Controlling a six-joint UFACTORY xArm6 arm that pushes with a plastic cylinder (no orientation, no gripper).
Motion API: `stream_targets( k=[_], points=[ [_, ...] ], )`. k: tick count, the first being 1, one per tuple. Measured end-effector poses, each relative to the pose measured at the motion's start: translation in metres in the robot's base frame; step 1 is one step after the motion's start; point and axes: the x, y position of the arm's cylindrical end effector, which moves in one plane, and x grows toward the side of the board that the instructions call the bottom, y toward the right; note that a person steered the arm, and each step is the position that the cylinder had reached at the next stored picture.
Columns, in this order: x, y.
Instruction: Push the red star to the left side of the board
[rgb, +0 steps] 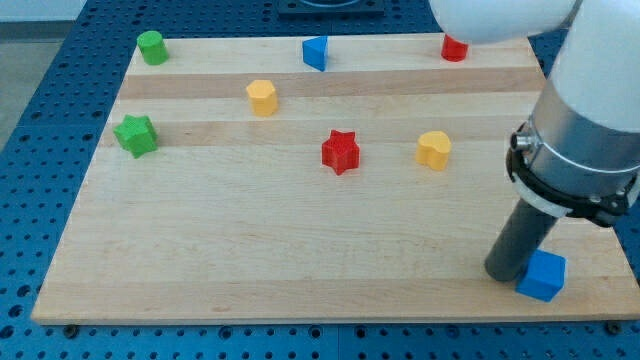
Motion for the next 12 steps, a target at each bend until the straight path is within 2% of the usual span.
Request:
stream_targets(
  k=[2,4,5,6,8,9,10,11,12],
  points=[
    [0.0,-0.102],
    [-0.037,-0.132],
    [-0.038,-0.145],
    [-0.057,-0.194],
    [-0.153,-0.266],
    [-0.194,-0.239],
    [-0.21,-0.161],
    [-0.189,-0.103],
    [-0.155,-0.12]
  ],
)
